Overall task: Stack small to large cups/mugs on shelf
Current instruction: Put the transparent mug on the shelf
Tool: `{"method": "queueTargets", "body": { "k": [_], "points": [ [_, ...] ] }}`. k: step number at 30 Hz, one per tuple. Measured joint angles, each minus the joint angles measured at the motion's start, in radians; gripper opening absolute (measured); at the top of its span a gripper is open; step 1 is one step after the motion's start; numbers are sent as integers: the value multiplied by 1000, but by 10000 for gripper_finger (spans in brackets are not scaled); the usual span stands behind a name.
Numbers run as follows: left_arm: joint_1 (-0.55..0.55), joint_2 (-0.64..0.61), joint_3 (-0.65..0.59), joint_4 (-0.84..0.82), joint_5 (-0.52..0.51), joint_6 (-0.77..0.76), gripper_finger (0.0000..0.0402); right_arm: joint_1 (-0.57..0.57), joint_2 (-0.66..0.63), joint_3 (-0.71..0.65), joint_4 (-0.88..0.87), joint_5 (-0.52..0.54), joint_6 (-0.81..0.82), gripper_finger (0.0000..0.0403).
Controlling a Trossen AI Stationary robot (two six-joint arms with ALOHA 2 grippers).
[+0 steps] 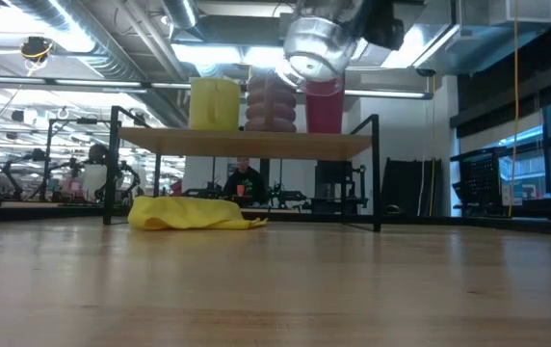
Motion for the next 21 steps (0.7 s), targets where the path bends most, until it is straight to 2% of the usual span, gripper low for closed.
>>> {"method": "queueTargets", "body": {
  "k": [8,14,21],
  "points": [
    [-108,-136,0,-85,-159,-142,51,1,130,0,132,-62,24,16],
    [-197,-192,0,-153,-256,-246,51,5,203,0,238,-89,26,16],
    [-249,-213,1,-189,-324,-301,50,-14,295,0,234,-121,49,16]
  ]
}}
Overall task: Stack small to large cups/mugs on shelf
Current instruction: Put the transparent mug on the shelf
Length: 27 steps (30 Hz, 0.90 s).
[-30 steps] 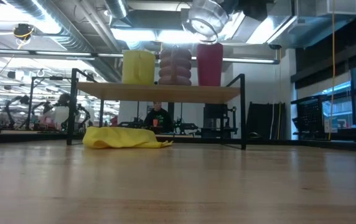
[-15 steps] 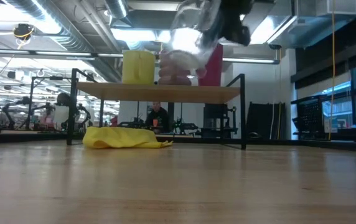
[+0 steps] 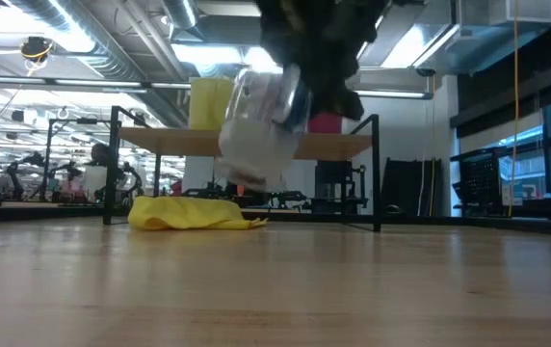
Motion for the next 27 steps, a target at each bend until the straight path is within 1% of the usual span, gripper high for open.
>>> {"method": "queueTargets", "body": {
  "k": [5,11,18,21,27],
  "points": [
    [-7,2,0,-48,-3,-28,50,0,36,0,3,-11,3,16],
    [-7,2,0,-63,-8,-34,50,-15,45,1,-35,65,-2,16],
    [-7,2,0,-63,-8,-34,50,-29,64,1,-59,68,-25,20],
    [-7,3,0,-67,-8,-48,50,-29,65,1,-58,68,-26,34],
    [-7,3,0,-70,-5,-57,50,-29,65,1,-14,68,-30,79]
  ]
}}
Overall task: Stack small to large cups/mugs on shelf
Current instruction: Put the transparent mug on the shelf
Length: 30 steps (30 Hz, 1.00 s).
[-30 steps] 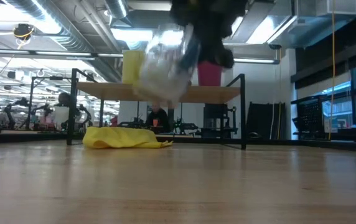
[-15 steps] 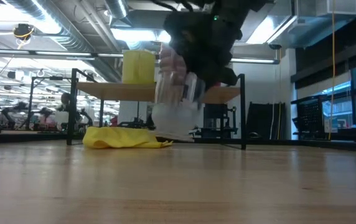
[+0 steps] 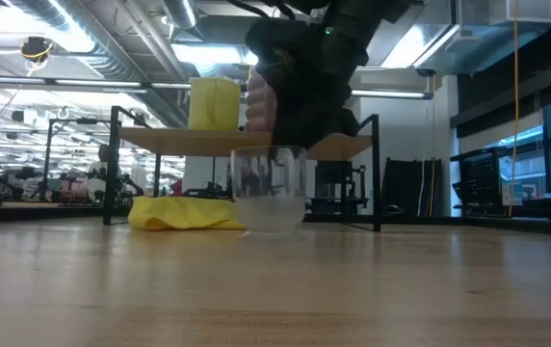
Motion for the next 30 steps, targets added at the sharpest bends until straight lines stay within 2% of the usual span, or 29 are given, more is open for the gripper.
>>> {"method": "queueTargets", "body": {
  "k": [7,13,17,22,26,30],
  "points": [
    [0,5,-8,6,14,-22,50,-3,0,0,38,0,0,128],
    [0,6,-132,75,92,-45,50,-3,-31,12,41,31,-8,140],
    [-9,7,-271,196,138,-48,50,-2,-97,74,-9,125,-54,141],
    [-17,7,-436,421,154,0,50,17,-174,202,-187,330,-110,141],
    [-16,7,-545,593,172,75,50,40,-243,314,-283,455,-131,141],
    [23,26,-611,722,272,149,57,49,-309,405,-358,546,-97,141]
  ]
}}
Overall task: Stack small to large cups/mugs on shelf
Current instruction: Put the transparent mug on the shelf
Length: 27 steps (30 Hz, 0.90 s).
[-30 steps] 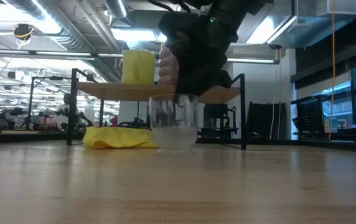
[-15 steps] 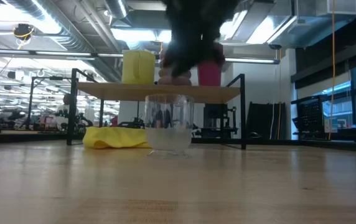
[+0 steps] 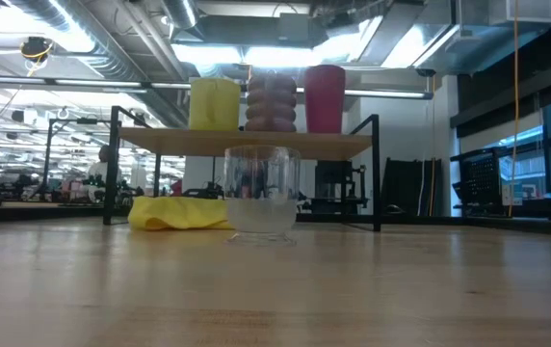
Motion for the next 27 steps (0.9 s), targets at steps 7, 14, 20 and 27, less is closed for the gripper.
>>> {"method": "queueTargets", "body": {
  "k": [7,14,20,27],
  "points": [
    [132,114,-15,54,204,190,105,6,-111,43,-7,35,22,141],
    [221,203,34,64,261,374,157,5,-148,37,-116,40,107,141],
    [225,264,53,40,265,465,174,5,-147,36,-227,26,208,141],
    [255,350,113,18,235,589,174,5,-148,36,-237,27,257,141]
  ]
}}
